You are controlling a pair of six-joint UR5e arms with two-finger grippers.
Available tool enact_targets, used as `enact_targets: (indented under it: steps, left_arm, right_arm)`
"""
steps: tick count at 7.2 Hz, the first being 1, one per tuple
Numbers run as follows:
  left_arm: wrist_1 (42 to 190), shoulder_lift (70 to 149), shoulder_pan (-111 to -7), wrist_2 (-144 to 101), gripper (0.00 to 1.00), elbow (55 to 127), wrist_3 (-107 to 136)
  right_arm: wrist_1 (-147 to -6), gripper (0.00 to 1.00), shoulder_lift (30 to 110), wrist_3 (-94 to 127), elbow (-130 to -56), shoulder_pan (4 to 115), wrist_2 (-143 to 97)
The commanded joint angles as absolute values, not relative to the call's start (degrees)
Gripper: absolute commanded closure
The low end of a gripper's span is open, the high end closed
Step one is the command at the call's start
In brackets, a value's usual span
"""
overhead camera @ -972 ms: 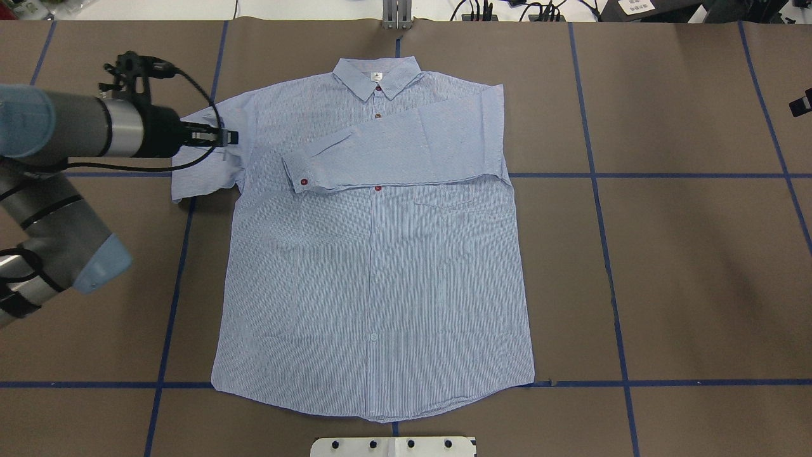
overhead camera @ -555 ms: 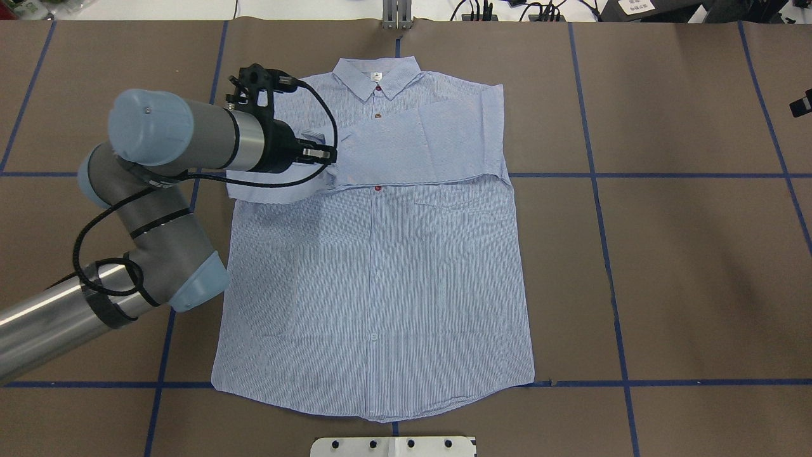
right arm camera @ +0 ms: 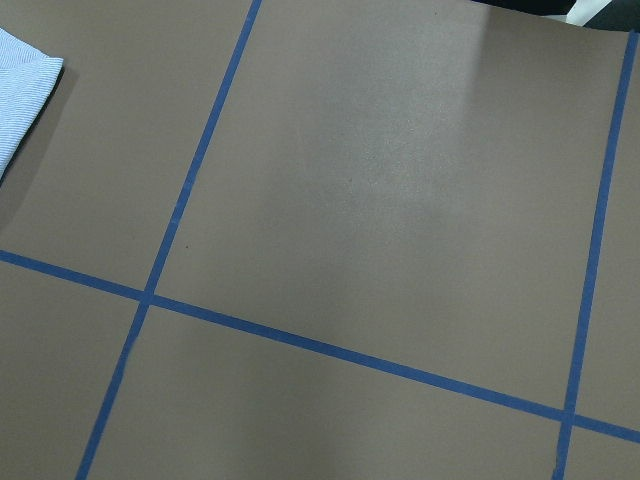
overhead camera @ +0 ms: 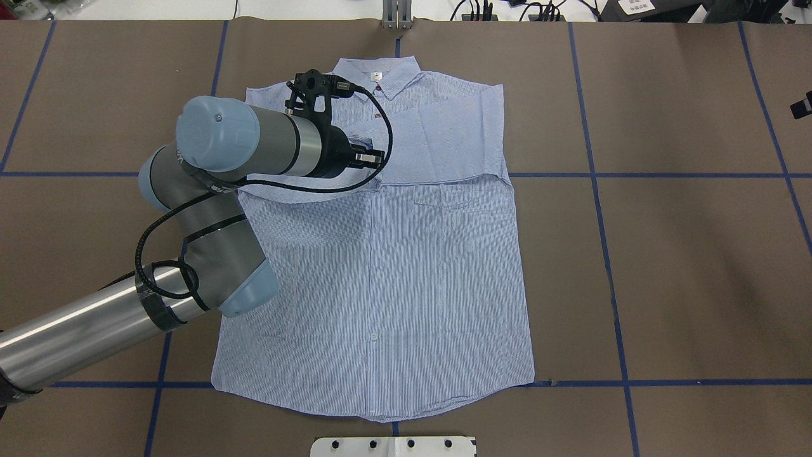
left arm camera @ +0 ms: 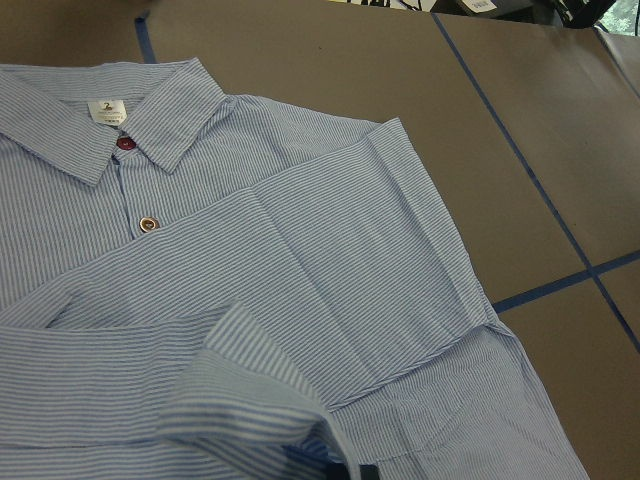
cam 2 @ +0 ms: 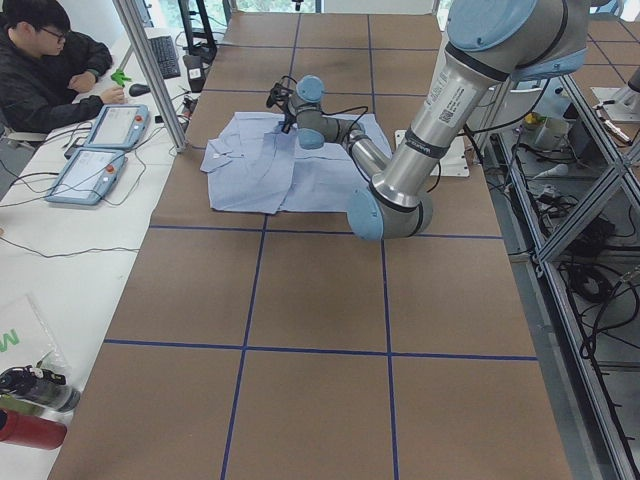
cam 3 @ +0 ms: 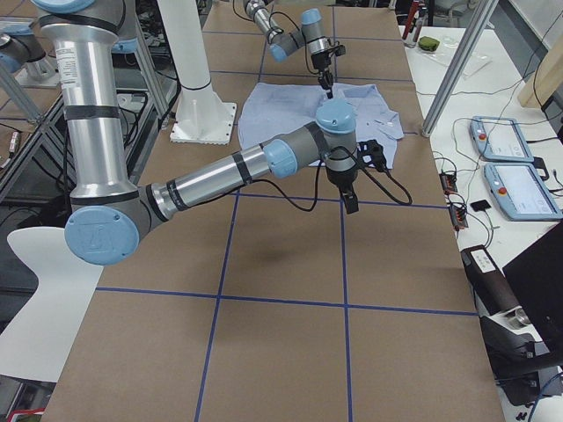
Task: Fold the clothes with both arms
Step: 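Fold the held sleeve across the shirt front with the left gripper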
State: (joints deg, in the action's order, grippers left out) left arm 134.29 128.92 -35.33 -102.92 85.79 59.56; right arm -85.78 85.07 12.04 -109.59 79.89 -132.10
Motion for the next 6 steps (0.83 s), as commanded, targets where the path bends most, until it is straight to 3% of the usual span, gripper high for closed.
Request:
enact_targets:
  steps: [1, 3, 4, 5, 6]
  left_arm:
    - [134.47, 129.72, -31.39, -97.49, 1.00, 84.30, 59.50]
    - [134.38, 134.44, -29.63, -97.21, 0.70, 79.75, 59.76]
    - [134.47, 137.52, -29.01, -97.21, 0.12, 76.41, 62.20]
    - [134.82, 137.81, -28.05, -95.73, 0.00, 76.03, 65.79]
    - [134.74, 138.16, -27.52, -94.76, 0.00, 76.63, 65.74]
  right_arm:
    - [-85.78, 0.00, 85.08, 12.04, -109.42, 79.89, -132.10]
    - [-85.78, 0.00, 85.08, 12.04, -109.51, 79.89, -132.10]
    - [-85.78, 0.00, 85.08, 12.04, -109.51, 79.89, -132.01]
    - [-85.78, 0.00, 85.08, 12.13, -109.51, 79.89, -132.01]
    - [-85.78, 0.00, 85.08, 12.22, -109.60, 79.89, -132.01]
